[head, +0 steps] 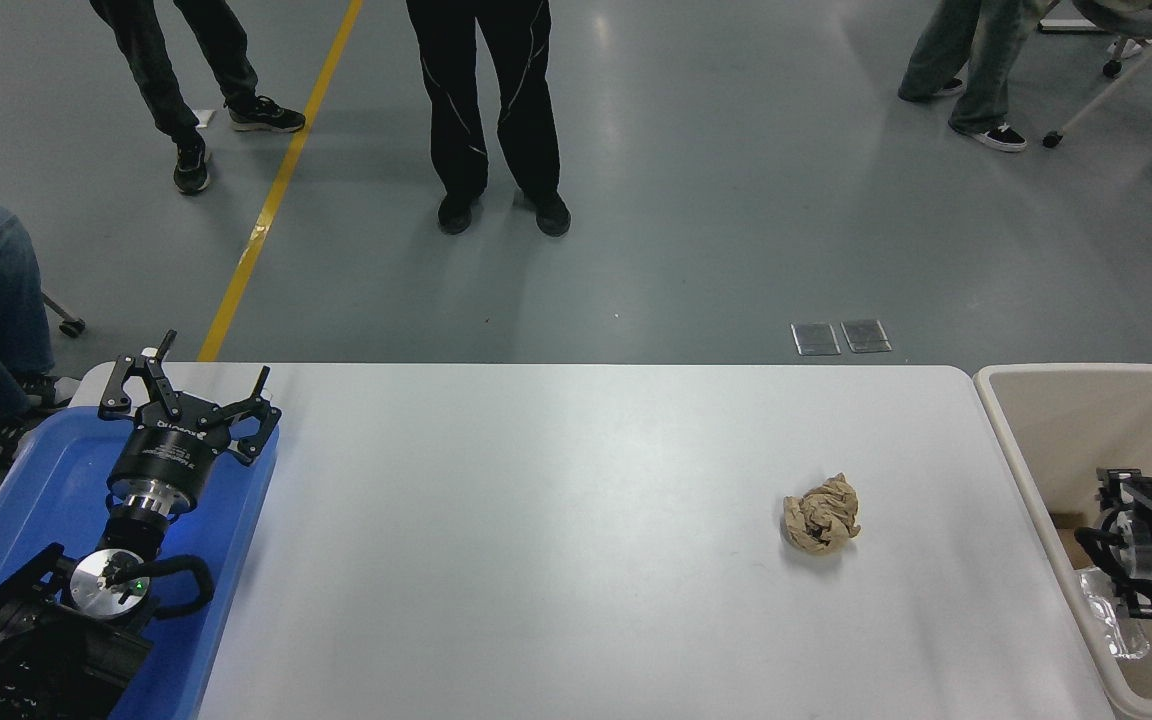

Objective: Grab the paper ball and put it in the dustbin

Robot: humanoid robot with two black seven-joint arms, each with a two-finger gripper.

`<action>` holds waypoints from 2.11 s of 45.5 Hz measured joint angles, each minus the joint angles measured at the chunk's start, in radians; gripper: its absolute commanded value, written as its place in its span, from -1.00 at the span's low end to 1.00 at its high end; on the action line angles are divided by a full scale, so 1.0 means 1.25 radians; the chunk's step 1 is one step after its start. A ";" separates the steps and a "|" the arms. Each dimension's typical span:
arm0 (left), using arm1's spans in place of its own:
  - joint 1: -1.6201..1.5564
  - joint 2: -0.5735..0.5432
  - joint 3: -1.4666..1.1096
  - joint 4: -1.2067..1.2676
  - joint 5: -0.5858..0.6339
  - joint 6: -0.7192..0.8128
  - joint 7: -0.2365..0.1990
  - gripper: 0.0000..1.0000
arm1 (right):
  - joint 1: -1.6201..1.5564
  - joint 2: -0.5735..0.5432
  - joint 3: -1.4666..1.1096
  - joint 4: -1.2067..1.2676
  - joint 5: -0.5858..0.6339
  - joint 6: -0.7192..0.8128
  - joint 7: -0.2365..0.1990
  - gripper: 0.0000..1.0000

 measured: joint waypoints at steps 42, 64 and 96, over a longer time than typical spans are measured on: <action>-0.001 0.000 0.002 0.000 0.000 0.000 0.000 0.99 | 0.009 0.004 -0.009 0.000 -0.008 0.021 -0.001 1.00; 0.000 0.000 0.003 0.000 0.000 0.000 0.000 0.99 | 0.196 -0.120 -0.243 0.210 -0.034 0.124 0.015 1.00; -0.001 0.002 0.007 -0.001 0.001 0.000 0.002 0.99 | 1.080 -0.267 -0.793 1.015 -0.127 0.500 0.043 1.00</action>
